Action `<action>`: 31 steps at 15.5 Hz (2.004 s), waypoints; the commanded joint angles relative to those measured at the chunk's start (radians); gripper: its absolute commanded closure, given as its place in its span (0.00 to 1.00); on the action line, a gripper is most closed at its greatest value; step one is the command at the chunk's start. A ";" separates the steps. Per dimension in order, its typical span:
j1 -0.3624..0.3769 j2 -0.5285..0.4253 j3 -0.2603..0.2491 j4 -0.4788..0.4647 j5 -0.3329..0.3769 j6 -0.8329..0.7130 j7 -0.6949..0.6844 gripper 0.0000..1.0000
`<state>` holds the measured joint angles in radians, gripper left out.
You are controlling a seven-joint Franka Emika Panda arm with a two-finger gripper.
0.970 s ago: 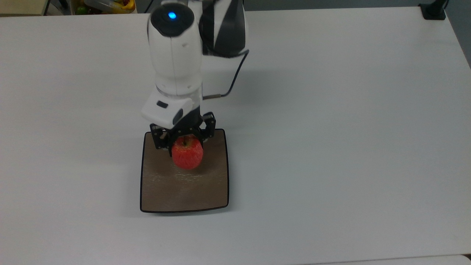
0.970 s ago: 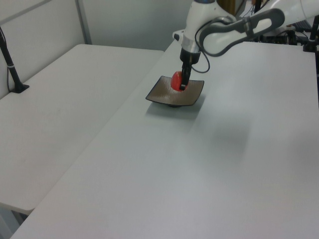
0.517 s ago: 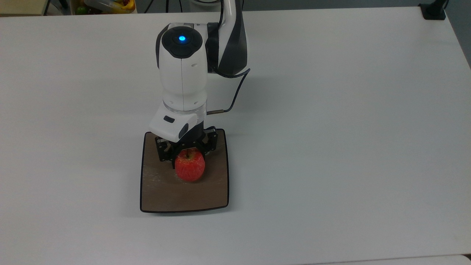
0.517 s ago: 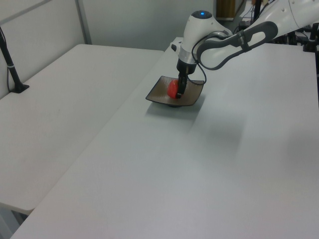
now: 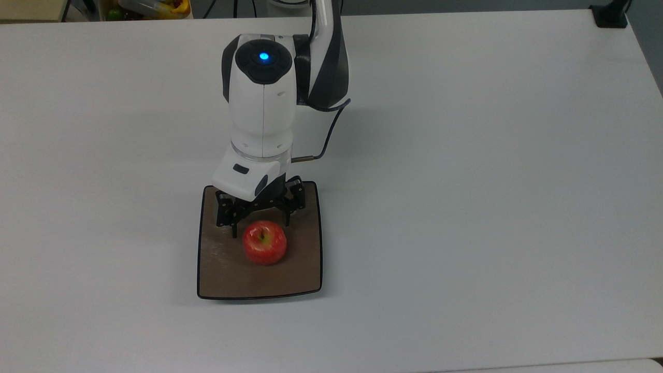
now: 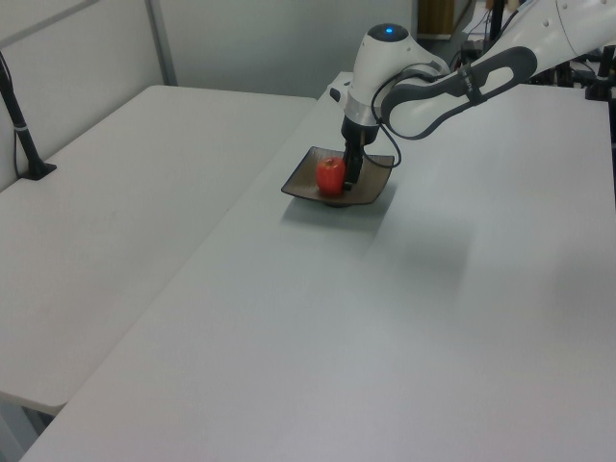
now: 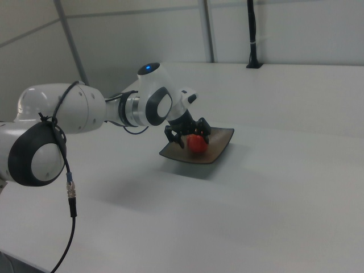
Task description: Apples placed on a ceramic plate
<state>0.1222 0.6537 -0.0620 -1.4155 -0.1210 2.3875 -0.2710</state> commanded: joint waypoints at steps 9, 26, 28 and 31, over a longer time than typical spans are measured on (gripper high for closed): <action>0.030 -0.353 -0.012 -0.051 -0.005 -0.304 0.357 0.00; -0.030 -0.735 0.086 -0.219 0.101 -0.722 0.512 0.00; -0.032 -0.747 0.100 -0.246 0.101 -0.717 0.507 0.00; -0.039 -0.741 0.102 -0.247 0.101 -0.706 0.426 0.00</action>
<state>0.1066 -0.0552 0.0253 -1.6153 -0.0350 1.6626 0.2224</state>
